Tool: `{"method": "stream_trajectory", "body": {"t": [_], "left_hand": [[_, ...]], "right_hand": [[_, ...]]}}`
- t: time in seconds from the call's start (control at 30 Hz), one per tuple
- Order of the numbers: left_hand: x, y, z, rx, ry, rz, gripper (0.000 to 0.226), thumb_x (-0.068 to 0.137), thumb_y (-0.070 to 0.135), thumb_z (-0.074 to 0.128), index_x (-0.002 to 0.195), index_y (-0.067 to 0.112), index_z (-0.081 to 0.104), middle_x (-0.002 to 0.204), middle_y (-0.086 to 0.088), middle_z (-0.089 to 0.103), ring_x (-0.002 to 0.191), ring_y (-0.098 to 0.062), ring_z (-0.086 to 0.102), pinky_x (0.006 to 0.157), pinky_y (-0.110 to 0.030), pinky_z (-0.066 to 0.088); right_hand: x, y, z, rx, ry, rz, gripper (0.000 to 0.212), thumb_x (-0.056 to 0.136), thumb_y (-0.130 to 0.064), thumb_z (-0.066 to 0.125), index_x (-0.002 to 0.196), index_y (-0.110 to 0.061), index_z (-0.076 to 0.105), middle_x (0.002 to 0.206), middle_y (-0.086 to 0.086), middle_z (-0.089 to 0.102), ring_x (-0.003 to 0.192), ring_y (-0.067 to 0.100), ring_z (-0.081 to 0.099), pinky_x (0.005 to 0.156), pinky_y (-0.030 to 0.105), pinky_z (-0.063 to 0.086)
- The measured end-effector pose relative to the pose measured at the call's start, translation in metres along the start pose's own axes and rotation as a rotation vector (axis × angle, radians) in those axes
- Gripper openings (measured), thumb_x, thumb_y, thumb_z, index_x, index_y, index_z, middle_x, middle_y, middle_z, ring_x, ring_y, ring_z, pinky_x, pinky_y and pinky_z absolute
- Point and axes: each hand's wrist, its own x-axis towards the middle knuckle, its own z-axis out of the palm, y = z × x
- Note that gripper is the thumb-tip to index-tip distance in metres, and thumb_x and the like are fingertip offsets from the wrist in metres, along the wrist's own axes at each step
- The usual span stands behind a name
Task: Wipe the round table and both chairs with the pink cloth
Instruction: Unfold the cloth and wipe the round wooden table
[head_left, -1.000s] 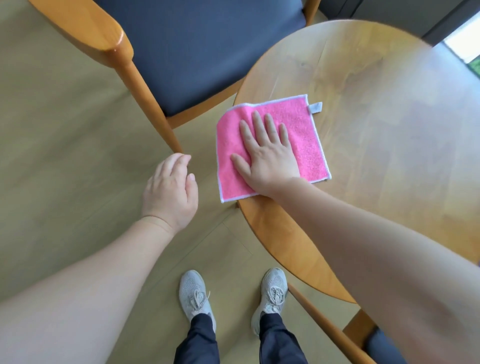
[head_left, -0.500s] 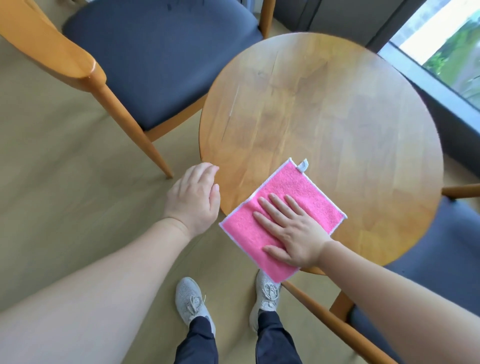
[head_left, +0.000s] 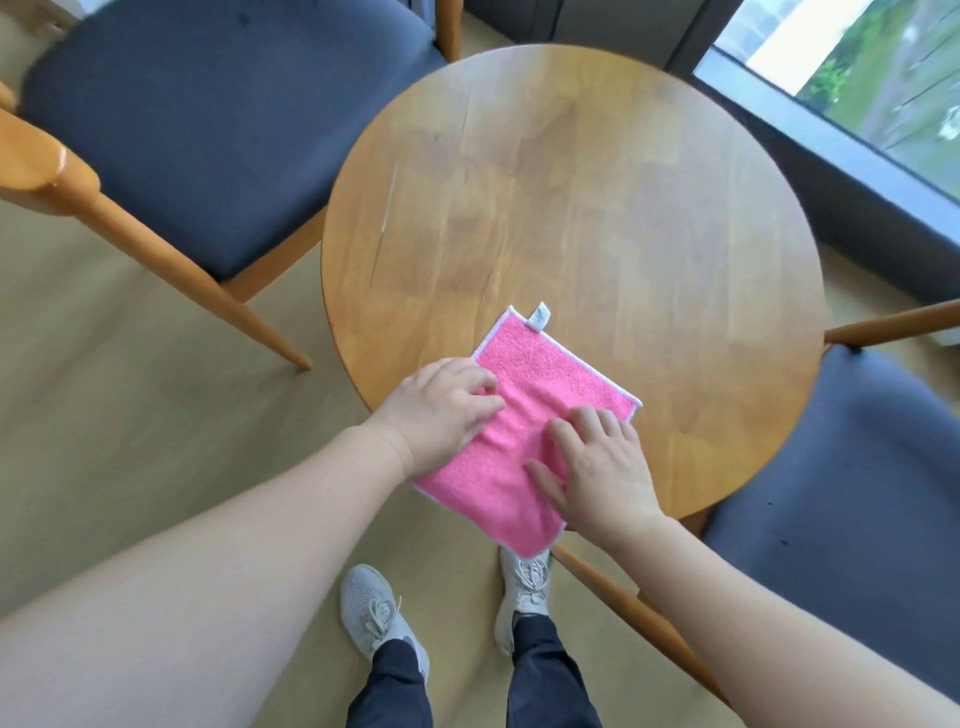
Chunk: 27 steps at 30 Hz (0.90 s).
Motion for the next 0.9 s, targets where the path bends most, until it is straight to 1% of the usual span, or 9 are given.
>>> {"method": "stream_trajectory", "body": {"t": [0.07,0.13,0.3,0.4,0.57,0.63,0.73,0.83,0.9], "left_hand": [[0.006,-0.002,0.005,0.027,-0.105,-0.048,0.037,0.095,0.035,0.052,0.130,0.026,0.057,0.129,0.005,0.049,0.126,-0.017,0.037,0.111,-0.032,0.019],[0.013,-0.003,0.005,0.030,-0.134,-0.083,0.039,0.093,0.038,0.053,0.131,0.029,0.054,0.124,0.005,0.048,0.122,-0.017,0.037,0.109,-0.032,0.019],[0.016,-0.005,0.004,0.085,-0.141,-0.071,0.025,0.093,0.037,0.051,0.112,0.026,0.062,0.112,0.005,0.049,0.114,-0.017,0.039,0.103,-0.030,0.022],[0.006,-0.009,-0.003,0.000,-0.038,-0.044,0.011,0.091,0.027,0.054,0.097,0.019,0.058,0.111,0.003,0.052,0.112,-0.017,0.043,0.105,-0.029,0.024],[-0.016,-0.029,-0.038,-0.145,-0.036,-0.223,0.010,0.093,0.023,0.047,0.089,0.025,0.038,0.079,0.004,0.050,0.075,-0.023,0.050,0.065,-0.032,0.033],[-0.027,-0.041,-0.051,-0.163,-0.050,-0.269,0.012,0.093,0.026,0.048,0.090,0.029,0.037,0.073,0.006,0.051,0.067,-0.020,0.051,0.058,-0.034,0.039],[-0.041,-0.053,-0.067,-0.300,-0.079,-0.337,0.022,0.088,0.034,0.059,0.095,0.036,0.038,0.075,0.010,0.057,0.068,-0.013,0.057,0.059,-0.032,0.048],[-0.050,-0.059,-0.072,-0.411,0.048,-0.471,0.017,0.087,0.041,0.057,0.077,0.030,0.048,0.069,0.008,0.058,0.065,-0.015,0.057,0.052,-0.029,0.042],[-0.054,-0.066,-0.074,-0.498,0.192,-0.639,0.021,0.088,0.031,0.050,0.068,0.024,0.049,0.068,0.004,0.058,0.065,-0.018,0.056,0.049,-0.027,0.037]], "right_hand": [[0.003,0.000,-0.001,0.056,-0.030,0.031,0.036,0.080,-0.039,0.073,0.094,-0.006,0.066,0.096,0.012,0.061,0.084,0.034,0.056,0.071,0.046,0.049],[0.007,0.000,-0.001,0.094,-0.015,0.018,0.029,0.081,-0.033,0.074,0.090,-0.006,0.066,0.094,0.012,0.061,0.084,0.034,0.056,0.071,0.047,0.048],[0.012,-0.005,0.000,0.141,0.078,-0.043,0.013,0.076,-0.013,0.078,0.074,-0.008,0.066,0.080,0.009,0.062,0.071,0.032,0.057,0.061,0.042,0.048],[0.020,-0.009,-0.005,0.172,0.072,-0.053,0.007,0.079,-0.007,0.072,0.079,-0.009,0.065,0.085,0.008,0.063,0.075,0.033,0.059,0.067,0.042,0.048],[0.051,-0.022,-0.026,0.252,0.022,-0.015,0.020,0.075,0.008,0.054,0.089,-0.004,0.060,0.078,0.011,0.063,0.075,0.034,0.057,0.079,0.043,0.043],[0.064,-0.032,-0.039,0.351,0.059,-0.005,0.020,0.081,0.006,0.051,0.096,-0.002,0.062,0.086,0.012,0.064,0.079,0.035,0.058,0.074,0.043,0.046],[0.084,-0.060,-0.061,0.457,0.161,-0.091,0.018,0.086,0.000,0.055,0.100,-0.005,0.065,0.093,0.009,0.065,0.081,0.031,0.061,0.069,0.041,0.050],[0.103,-0.092,-0.078,0.486,0.236,-0.183,0.012,0.085,-0.002,0.060,0.096,-0.004,0.067,0.087,0.008,0.065,0.075,0.028,0.060,0.063,0.039,0.051],[0.108,-0.111,-0.085,0.489,0.266,-0.232,0.009,0.083,0.000,0.064,0.091,-0.003,0.067,0.081,0.007,0.063,0.068,0.026,0.058,0.057,0.035,0.049]]}}
